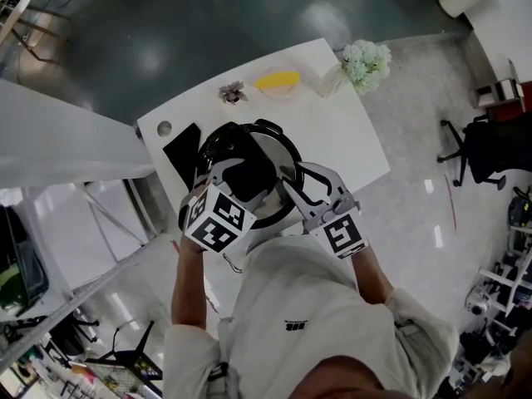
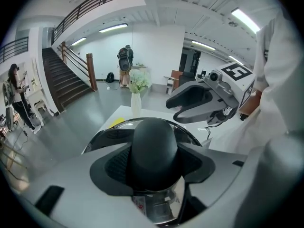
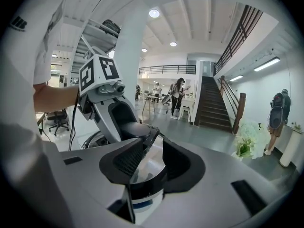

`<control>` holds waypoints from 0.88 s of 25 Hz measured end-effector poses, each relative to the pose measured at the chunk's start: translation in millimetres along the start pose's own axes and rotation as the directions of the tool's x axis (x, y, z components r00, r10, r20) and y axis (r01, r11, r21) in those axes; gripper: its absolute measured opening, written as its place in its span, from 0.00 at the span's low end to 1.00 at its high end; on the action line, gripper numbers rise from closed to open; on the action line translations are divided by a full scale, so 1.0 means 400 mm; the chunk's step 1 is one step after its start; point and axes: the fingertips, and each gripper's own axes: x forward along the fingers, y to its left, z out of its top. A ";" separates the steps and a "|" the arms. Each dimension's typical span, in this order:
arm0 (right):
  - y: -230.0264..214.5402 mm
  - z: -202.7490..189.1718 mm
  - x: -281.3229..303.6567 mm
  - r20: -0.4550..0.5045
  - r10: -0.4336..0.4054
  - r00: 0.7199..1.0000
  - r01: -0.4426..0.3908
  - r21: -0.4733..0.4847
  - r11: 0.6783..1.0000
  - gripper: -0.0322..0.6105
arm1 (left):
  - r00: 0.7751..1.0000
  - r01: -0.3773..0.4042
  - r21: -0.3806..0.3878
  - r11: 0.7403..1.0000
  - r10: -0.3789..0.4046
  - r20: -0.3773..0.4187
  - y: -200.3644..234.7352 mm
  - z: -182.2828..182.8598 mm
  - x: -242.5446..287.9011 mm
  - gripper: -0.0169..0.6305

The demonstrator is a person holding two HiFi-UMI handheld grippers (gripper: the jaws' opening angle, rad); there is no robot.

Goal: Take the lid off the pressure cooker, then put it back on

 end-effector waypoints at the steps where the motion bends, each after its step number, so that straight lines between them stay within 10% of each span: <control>1: 0.002 0.002 0.001 -0.004 -0.001 1.000 0.001 0.008 1.000 0.26 | 1.000 0.000 0.001 1.000 0.000 -0.006 0.001 -0.005 -0.002 0.47; 22: 0.034 0.011 0.044 -0.006 0.046 0.999 -0.046 -0.004 0.999 0.26 | 1.000 -0.004 -0.014 1.000 0.004 -0.015 0.009 -0.057 -0.003 0.47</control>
